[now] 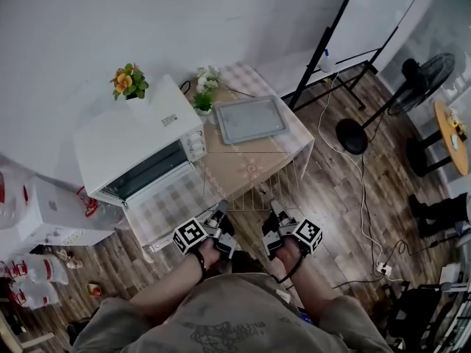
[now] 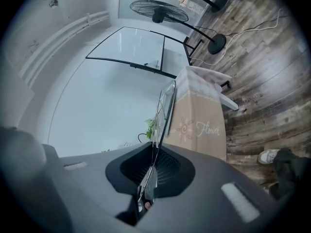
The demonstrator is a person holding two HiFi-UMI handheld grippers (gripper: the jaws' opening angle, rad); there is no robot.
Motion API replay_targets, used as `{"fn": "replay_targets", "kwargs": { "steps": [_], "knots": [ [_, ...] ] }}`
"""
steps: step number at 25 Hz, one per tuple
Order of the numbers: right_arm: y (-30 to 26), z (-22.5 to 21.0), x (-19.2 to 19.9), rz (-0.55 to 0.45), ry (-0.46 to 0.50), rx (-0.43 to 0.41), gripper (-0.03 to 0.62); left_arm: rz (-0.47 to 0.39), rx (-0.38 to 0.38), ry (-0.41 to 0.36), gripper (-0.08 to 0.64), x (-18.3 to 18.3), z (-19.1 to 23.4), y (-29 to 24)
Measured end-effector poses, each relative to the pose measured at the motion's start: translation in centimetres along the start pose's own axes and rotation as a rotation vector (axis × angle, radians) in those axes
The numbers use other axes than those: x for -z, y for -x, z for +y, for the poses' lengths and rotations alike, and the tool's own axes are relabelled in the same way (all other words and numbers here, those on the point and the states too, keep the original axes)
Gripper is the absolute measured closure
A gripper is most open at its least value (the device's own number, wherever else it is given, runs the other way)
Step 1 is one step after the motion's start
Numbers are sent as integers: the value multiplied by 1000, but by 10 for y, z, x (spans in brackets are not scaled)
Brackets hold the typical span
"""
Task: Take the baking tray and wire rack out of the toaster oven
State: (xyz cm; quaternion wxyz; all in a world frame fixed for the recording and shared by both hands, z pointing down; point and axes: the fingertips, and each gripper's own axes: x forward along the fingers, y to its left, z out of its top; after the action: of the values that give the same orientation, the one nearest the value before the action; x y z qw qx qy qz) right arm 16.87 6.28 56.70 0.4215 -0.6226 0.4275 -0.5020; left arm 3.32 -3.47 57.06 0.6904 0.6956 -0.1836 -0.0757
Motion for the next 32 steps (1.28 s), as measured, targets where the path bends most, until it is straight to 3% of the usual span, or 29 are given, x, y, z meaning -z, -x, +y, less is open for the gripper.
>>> {"fn": "replay_targets", "kwargs": {
  "steps": [13, 23, 32],
  "knots": [
    [-63, -37, -60, -8, 56, 62, 557, 34, -125, -41, 555, -12, 35, -85],
    [-99, -76, -69, 48, 26, 99, 557, 8, -205, -8, 555, -18, 74, -105],
    [-85, -88, -63, 62, -12, 106, 557, 0, -227, 39, 557, -6, 78, -96]
  ]
}}
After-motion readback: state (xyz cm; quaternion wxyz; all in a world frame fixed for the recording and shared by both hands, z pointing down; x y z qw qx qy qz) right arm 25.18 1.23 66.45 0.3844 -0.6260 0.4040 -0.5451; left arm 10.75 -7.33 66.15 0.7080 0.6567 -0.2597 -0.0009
